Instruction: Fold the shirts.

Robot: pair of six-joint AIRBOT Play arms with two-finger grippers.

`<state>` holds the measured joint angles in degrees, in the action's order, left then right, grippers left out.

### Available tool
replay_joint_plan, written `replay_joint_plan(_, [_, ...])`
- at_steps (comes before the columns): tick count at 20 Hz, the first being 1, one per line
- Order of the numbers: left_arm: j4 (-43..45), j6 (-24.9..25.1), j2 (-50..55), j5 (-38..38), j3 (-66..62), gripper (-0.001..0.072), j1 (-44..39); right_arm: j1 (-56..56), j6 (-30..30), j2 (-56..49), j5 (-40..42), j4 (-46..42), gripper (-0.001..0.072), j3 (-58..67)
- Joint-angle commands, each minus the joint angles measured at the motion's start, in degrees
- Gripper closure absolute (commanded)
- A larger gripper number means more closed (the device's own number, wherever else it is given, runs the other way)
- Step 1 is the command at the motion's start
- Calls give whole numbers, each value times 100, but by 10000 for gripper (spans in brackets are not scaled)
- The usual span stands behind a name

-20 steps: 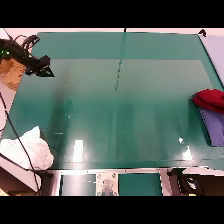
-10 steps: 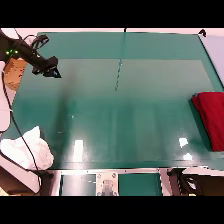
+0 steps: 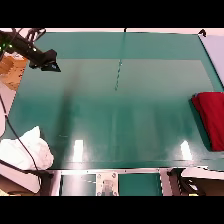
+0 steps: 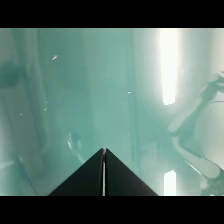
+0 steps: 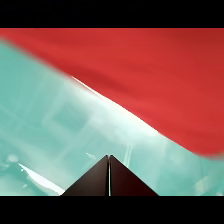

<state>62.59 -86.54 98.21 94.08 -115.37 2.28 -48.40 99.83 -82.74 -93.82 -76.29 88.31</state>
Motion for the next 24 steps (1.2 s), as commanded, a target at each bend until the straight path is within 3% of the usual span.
replay_joint_plan(1, [439, -70, -684, -66, 470, 692, -459, 1220, -457, 378, 916, 466, 698, -581])
replay_joint_plan(4, [927, -195, -1563, -146, 1751, 692, -1038, 2352, -769, 1078, 1631, 498, 698, -2140])
replay_joint_plan(7, [925, -483, -2691, -695, 3639, 692, -1397, 3139, -914, 1891, 2149, 691, 698, -3628])
replay_joint_plan(11, [925, -968, -3877, -1325, 5764, 691, -1569, 3674, -1252, 2846, 2568, 1095, 697, -4693])
replay_joint_plan(24, [901, -1099, -4063, -1703, 6098, 690, -1569, 3718, -1335, 3077, 2420, 1095, 696, -4752])
